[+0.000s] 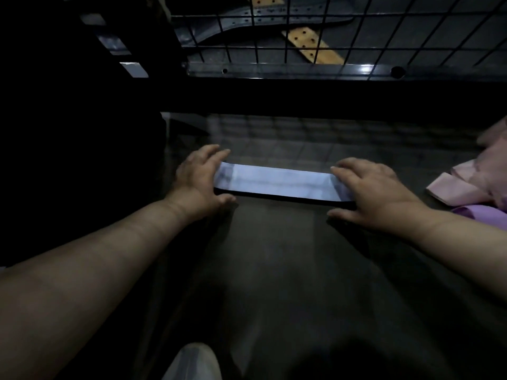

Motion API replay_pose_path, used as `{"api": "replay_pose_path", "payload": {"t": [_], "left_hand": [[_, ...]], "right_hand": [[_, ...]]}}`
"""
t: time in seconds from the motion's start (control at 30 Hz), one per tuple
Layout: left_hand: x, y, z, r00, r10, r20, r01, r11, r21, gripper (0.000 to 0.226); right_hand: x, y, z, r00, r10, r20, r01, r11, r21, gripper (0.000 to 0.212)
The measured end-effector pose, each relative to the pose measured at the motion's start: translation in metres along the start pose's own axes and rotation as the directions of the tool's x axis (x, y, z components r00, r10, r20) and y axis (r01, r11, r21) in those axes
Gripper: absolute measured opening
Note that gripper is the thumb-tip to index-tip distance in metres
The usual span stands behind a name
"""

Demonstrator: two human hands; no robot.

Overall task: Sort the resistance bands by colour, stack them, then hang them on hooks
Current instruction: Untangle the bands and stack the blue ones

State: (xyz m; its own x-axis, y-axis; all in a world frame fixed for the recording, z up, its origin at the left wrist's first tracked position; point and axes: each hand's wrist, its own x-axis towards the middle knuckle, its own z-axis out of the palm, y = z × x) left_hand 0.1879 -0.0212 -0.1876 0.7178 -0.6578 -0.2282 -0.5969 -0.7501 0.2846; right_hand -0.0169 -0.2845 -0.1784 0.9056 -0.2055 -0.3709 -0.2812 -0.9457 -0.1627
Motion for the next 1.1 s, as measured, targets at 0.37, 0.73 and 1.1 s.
{"api": "replay_pose_path", "payload": {"t": [0.37, 0.73, 1.1], "left_hand": [[0.025, -0.003, 0.000, 0.978, 0.152, 0.145, -0.170, 0.978, 0.124, 0.069], [0.013, -0.002, 0.006, 0.982, -0.187, -0.009, 0.179, 0.952, -0.247, 0.082], [-0.001, 0.017, 0.021, 0.803, -0.595, 0.023, 0.437, 0.562, -0.703, 0.018]], "right_hand": [[0.017, -0.003, -0.001, 0.998, 0.041, 0.038, -0.042, 0.999, 0.030, 0.072], [0.011, 0.001, 0.007, 0.962, 0.263, -0.074, -0.226, 0.919, 0.322, 0.079], [0.014, -0.002, 0.033, 0.719, 0.680, 0.142, -0.572, 0.463, 0.677, 0.032]]}}
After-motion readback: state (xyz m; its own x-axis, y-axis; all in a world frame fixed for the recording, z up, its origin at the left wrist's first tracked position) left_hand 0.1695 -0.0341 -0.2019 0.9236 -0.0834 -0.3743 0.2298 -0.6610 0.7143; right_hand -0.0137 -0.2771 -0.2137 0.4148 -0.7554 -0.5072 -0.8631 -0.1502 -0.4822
